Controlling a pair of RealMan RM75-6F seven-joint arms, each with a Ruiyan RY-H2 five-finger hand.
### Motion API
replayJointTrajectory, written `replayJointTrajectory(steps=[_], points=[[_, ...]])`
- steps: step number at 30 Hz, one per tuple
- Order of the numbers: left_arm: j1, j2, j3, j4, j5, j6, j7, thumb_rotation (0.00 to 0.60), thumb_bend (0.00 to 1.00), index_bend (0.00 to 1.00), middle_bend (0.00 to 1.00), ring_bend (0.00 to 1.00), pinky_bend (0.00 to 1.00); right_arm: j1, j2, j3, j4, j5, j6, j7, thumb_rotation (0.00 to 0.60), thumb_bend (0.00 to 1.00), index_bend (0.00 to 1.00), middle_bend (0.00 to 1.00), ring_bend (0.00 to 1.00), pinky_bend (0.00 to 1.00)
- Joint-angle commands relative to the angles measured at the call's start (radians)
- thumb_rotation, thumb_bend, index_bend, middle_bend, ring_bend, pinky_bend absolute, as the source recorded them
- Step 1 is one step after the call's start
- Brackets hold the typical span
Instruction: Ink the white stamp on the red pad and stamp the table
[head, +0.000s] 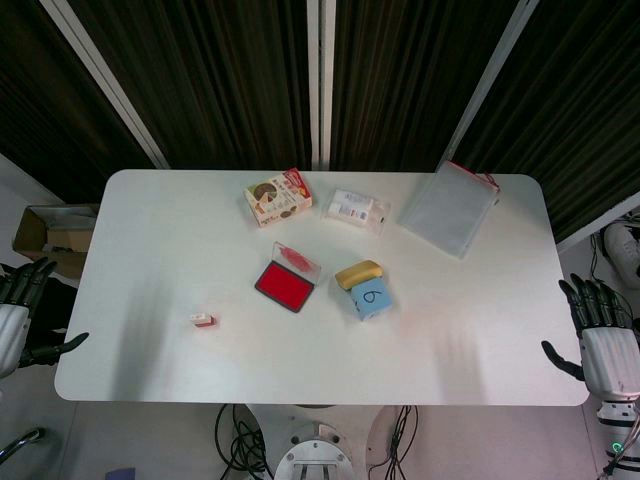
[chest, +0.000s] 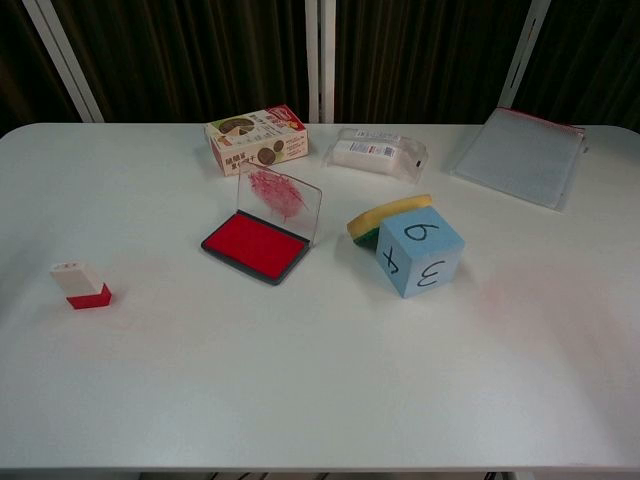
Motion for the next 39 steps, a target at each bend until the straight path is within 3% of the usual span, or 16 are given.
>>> replayJointTrajectory(steps=[1,16,19,26,32,35,39], points=[[0.0,-0.004,-0.001,0.005,0.002,0.003,-0.003,0.305,0.01,0.01,0.06,0.08,0.18,0.004,-0.002,0.001,0.001,-0.001,-0.006,-0.004,0.6,0.12,0.0,0.0,0.0,0.0],[-0.027,-0.001,0.034,-0.055,0.076,-0.034,0.002,0.314,0.0,0.01,0.06,0.08,0.18,-0.002,-0.005,0.009,0.02,0.011,-0.001,0.022,0.6,0.13,0.0,0.0,0.0,0.0],[-0.046,-0.015,0.045,-0.065,0.102,-0.062,0.019,0.343,0.0,0.01,0.06,0.08,0.18,0.001,-0.001,0.011,0.02,0.013,-0.006,0.018,0.6,0.13,0.0,0.0,0.0,0.0],[-0.114,-0.117,0.047,-0.075,0.118,-0.172,0.116,0.403,0.0,0.02,0.06,0.08,0.19,0.001,0.02,0.018,0.008,0.006,0.006,0.03,0.6,0.13,0.0,0.0,0.0,0.0],[-0.14,-0.22,0.03,-0.045,0.049,-0.244,0.253,0.46,0.0,0.02,0.06,0.08,0.21,-0.012,0.03,0.015,0.008,0.009,0.02,0.04,0.6,0.13,0.0,0.0,0.0,0.0],[-0.154,-0.259,0.023,-0.029,0.009,-0.28,0.266,0.466,0.0,0.02,0.07,0.16,0.35,-0.017,0.032,0.014,0.016,0.016,0.02,0.043,0.6,0.13,0.0,0.0,0.0,0.0],[-0.169,-0.31,0.016,0.007,-0.026,-0.31,0.269,0.469,0.01,0.06,0.19,0.36,0.66,-0.018,0.031,0.014,0.022,0.021,0.015,0.047,0.6,0.13,0.0,0.0,0.0,0.0]])
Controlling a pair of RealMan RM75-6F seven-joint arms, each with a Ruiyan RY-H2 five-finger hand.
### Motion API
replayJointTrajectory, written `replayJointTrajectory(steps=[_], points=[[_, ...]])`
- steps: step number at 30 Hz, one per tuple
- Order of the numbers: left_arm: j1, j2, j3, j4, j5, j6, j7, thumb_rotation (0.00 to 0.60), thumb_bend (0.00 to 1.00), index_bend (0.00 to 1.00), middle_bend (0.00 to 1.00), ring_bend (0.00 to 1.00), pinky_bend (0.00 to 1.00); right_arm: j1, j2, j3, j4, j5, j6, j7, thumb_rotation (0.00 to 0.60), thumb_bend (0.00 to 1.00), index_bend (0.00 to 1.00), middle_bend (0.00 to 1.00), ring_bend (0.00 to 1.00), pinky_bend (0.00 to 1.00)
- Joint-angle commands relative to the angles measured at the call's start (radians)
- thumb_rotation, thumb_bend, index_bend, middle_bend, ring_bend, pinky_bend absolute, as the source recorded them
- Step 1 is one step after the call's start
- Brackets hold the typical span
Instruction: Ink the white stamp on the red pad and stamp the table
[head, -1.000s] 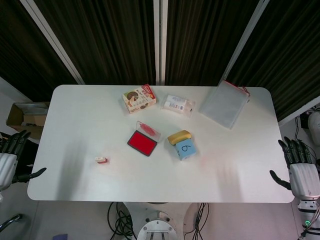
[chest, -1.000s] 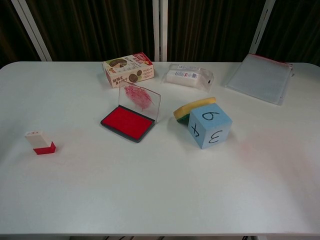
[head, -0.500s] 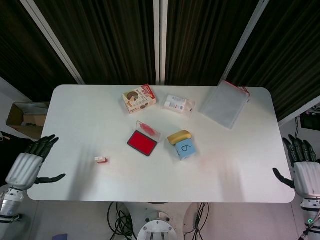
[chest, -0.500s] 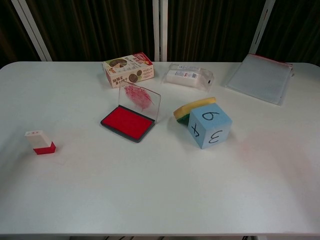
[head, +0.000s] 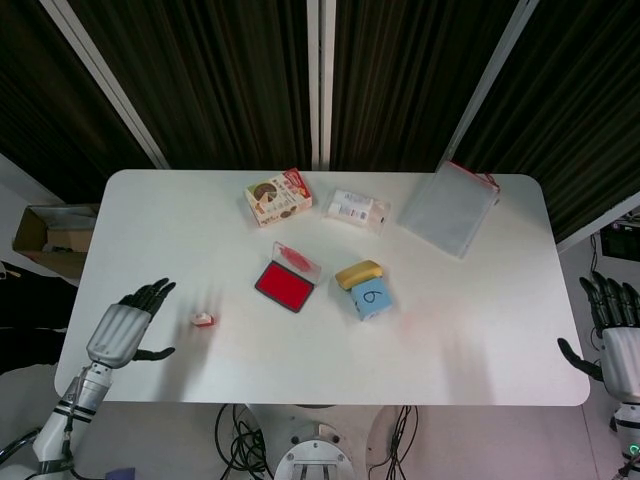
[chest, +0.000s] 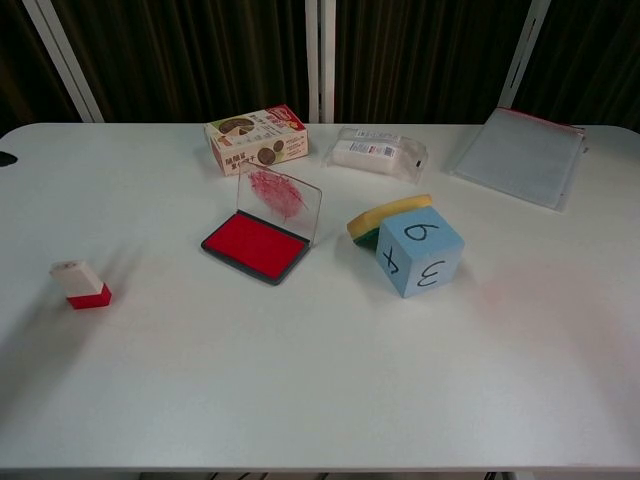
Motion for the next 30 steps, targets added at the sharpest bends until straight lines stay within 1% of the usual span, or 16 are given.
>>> replayJointTrajectory(steps=[1,2,4,5,7,9,13,17,22,30], points=[[-0.018,-0.045,-0.007,0.032,-0.037,-0.036,0.0,0.478,0.02,0.08,0.23,0.42,0.72,0.0,-0.002,-0.001,0.002,0.0,-0.003,0.0,0.6,0.13,0.0,0.0,0.0,0.0],[-0.022,-0.055,-0.007,0.038,-0.043,-0.044,-0.006,0.495,0.03,0.09,0.26,0.48,0.77,0.001,-0.003,-0.002,0.002,0.0,-0.006,-0.001,0.6,0.14,0.0,0.0,0.0,0.0],[-0.03,-0.075,-0.006,0.053,-0.055,-0.062,-0.019,0.555,0.04,0.12,0.31,0.61,0.86,0.003,-0.005,-0.002,0.002,0.0,-0.01,-0.004,0.6,0.14,0.0,0.0,0.0,0.0],[-0.033,-0.085,-0.007,0.061,-0.06,-0.067,-0.022,0.585,0.04,0.14,0.32,0.7,0.9,0.003,-0.006,-0.002,0.002,0.0,-0.012,-0.005,0.6,0.14,0.0,0.0,0.0,0.0],[-0.037,-0.112,-0.01,0.086,-0.068,-0.068,-0.02,0.6,0.06,0.2,0.34,0.81,0.96,0.005,-0.007,-0.002,0.002,0.002,-0.016,-0.008,0.6,0.14,0.0,0.0,0.0,0.0],[-0.041,-0.133,-0.013,0.109,-0.078,-0.072,-0.01,0.6,0.07,0.23,0.36,0.85,0.98,0.006,-0.007,-0.001,0.001,0.005,-0.019,-0.011,0.6,0.14,0.0,0.0,0.0,0.0],[-0.046,-0.184,-0.024,0.156,-0.096,-0.062,0.005,0.6,0.09,0.29,0.41,0.89,1.0,0.006,-0.006,0.0,-0.004,0.01,-0.025,-0.02,0.6,0.14,0.0,0.0,0.0,0.0],[-0.054,-0.225,-0.026,0.2,-0.094,-0.056,0.006,0.6,0.11,0.33,0.44,0.91,1.0,0.008,-0.006,0.0,-0.009,0.015,-0.031,-0.03,0.6,0.14,0.0,0.0,0.0,0.0],[-0.065,-0.266,-0.033,0.249,-0.094,-0.049,0.0,0.6,0.13,0.34,0.44,0.92,1.0,0.01,-0.008,0.001,-0.015,0.016,-0.037,-0.041,0.6,0.15,0.0,0.0,0.0,0.0],[-0.085,-0.3,-0.039,0.288,-0.091,-0.047,-0.017,0.6,0.19,0.38,0.46,0.93,1.0,0.014,-0.006,0.0,-0.023,0.023,-0.052,-0.051,0.6,0.15,0.0,0.0,0.0,0.0]])
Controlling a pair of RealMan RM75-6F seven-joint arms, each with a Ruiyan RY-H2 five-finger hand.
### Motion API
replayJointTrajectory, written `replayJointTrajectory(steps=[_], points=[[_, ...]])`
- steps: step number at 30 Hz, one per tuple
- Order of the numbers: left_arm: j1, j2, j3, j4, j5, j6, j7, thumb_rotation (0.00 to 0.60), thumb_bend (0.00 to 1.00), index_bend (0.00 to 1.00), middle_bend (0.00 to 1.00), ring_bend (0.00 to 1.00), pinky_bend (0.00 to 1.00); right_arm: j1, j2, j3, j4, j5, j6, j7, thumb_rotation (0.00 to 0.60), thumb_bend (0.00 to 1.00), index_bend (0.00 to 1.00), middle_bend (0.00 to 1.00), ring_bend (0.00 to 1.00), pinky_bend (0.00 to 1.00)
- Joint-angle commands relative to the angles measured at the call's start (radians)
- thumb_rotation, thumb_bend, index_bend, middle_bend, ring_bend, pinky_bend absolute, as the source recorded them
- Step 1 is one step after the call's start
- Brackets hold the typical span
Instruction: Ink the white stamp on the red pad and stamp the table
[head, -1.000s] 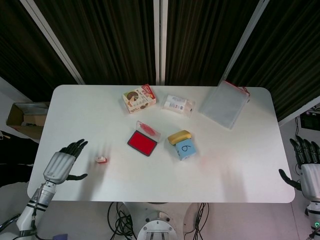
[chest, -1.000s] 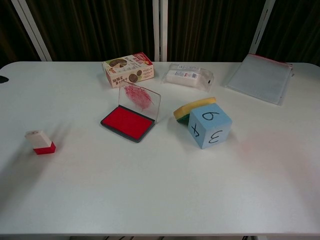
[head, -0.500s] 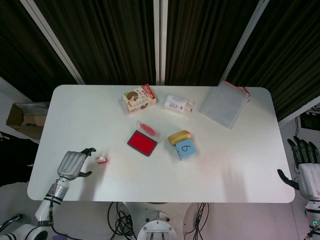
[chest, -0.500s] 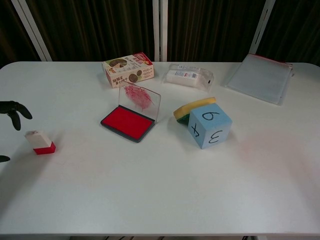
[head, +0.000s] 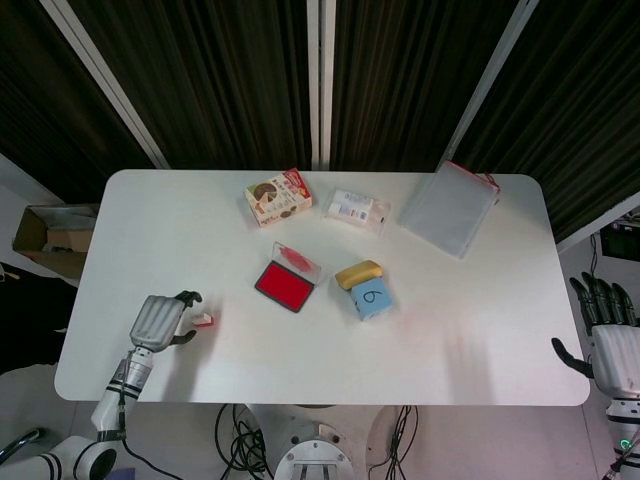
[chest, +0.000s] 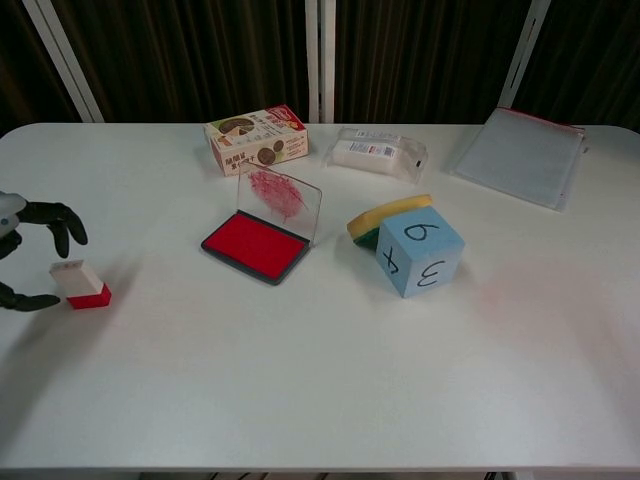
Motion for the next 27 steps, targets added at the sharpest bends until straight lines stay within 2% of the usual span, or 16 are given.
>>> replayJointTrajectory(steps=[1,9,27], points=[[-0.008,-0.01,-0.004,0.01,-0.004,-0.003,-0.001,0.6,0.2,0.38,0.46,0.93,1.0,0.0,0.0,0.0,-0.001,0.003,-0.003,0.0,0.6,0.15,0.0,0.0,0.0,0.0],[-0.023,-0.029,-0.006,0.027,-0.018,-0.018,0.001,0.6,0.26,0.43,0.51,0.94,1.0,-0.004,0.002,0.002,0.006,0.01,0.0,0.013,0.6,0.15,0.0,0.0,0.0,0.0],[-0.036,-0.032,0.002,0.03,-0.037,-0.032,0.004,0.6,0.28,0.51,0.59,0.95,1.0,-0.001,-0.005,0.006,0.022,0.014,-0.005,0.029,0.6,0.15,0.0,0.0,0.0,0.0]])
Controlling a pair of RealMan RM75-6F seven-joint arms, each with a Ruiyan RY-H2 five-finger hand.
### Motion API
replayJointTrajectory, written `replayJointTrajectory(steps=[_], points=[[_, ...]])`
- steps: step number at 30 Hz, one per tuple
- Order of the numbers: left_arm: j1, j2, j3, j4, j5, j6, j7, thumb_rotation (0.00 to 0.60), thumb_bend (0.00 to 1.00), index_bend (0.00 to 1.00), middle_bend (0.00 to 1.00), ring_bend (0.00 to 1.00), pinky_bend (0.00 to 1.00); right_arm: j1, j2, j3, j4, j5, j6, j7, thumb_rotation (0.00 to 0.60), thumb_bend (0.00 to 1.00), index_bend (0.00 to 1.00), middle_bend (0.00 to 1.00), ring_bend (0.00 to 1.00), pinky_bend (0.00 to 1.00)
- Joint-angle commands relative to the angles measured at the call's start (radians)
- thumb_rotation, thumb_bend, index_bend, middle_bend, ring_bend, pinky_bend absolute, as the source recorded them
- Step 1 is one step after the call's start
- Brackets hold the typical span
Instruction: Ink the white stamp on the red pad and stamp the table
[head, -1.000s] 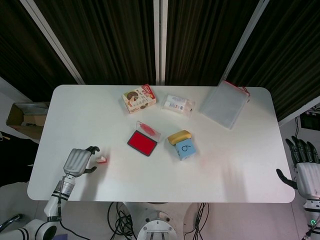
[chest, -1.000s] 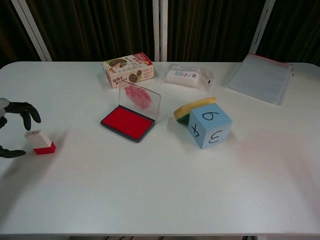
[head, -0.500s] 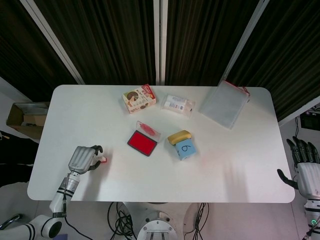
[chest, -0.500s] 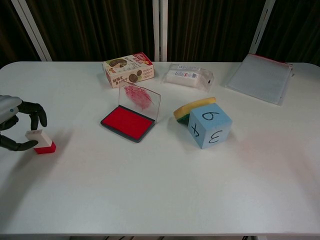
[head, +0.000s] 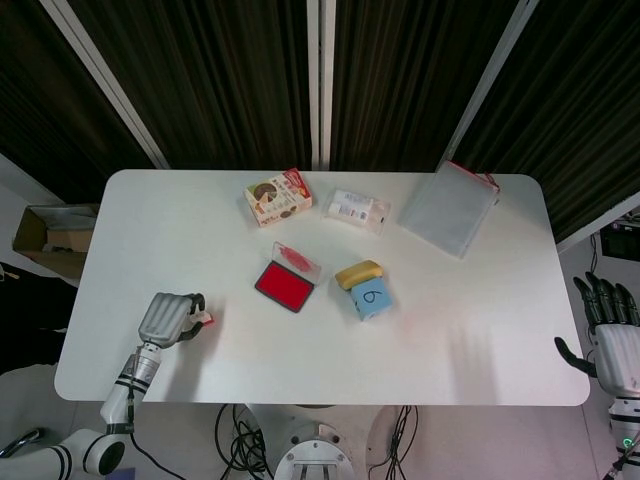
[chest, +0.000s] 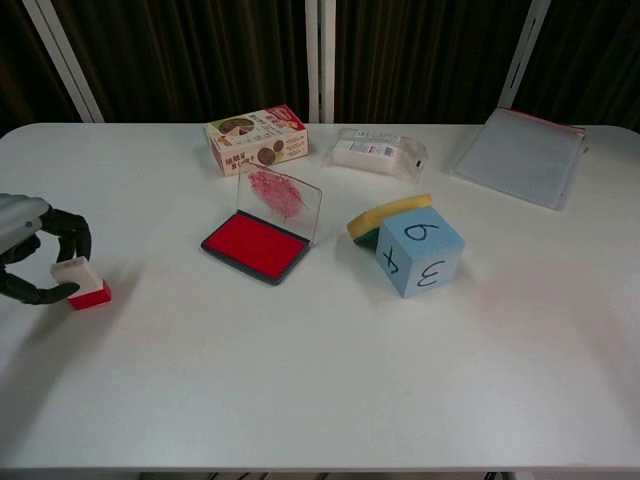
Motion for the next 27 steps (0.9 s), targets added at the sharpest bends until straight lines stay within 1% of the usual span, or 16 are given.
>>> replayJointTrajectory(steps=[1,11,18,22,27], points=[[-0.002,0.0,0.001,0.0,-0.001,-0.001,-0.002,0.6,0.29,0.52,0.59,0.95,1.0,-0.001,0.0,0.0,0.001,0.001,0.001,0.001,0.6,0.15,0.0,0.0,0.0,0.0],[-0.006,0.006,0.0,-0.012,-0.009,-0.005,-0.027,0.6,0.33,0.57,0.64,0.95,1.0,0.001,-0.002,0.0,0.001,0.001,-0.002,0.0,0.6,0.15,0.0,0.0,0.0,0.0],[-0.014,0.051,-0.014,-0.088,-0.031,-0.035,-0.117,0.6,0.4,0.59,0.67,0.95,1.0,0.002,-0.002,0.002,0.002,0.001,-0.002,0.0,0.6,0.15,0.0,0.0,0.0,0.0],[-0.034,0.103,-0.035,-0.154,-0.042,-0.059,-0.168,0.6,0.44,0.61,0.68,0.97,1.0,0.004,0.002,0.003,-0.003,-0.001,-0.003,-0.004,0.6,0.15,0.0,0.0,0.0,0.0],[-0.093,0.161,-0.087,-0.214,-0.064,-0.112,-0.148,0.6,0.48,0.64,0.7,0.98,1.0,0.007,0.006,0.004,-0.016,-0.005,-0.003,-0.014,0.6,0.15,0.0,0.0,0.0,0.0]])
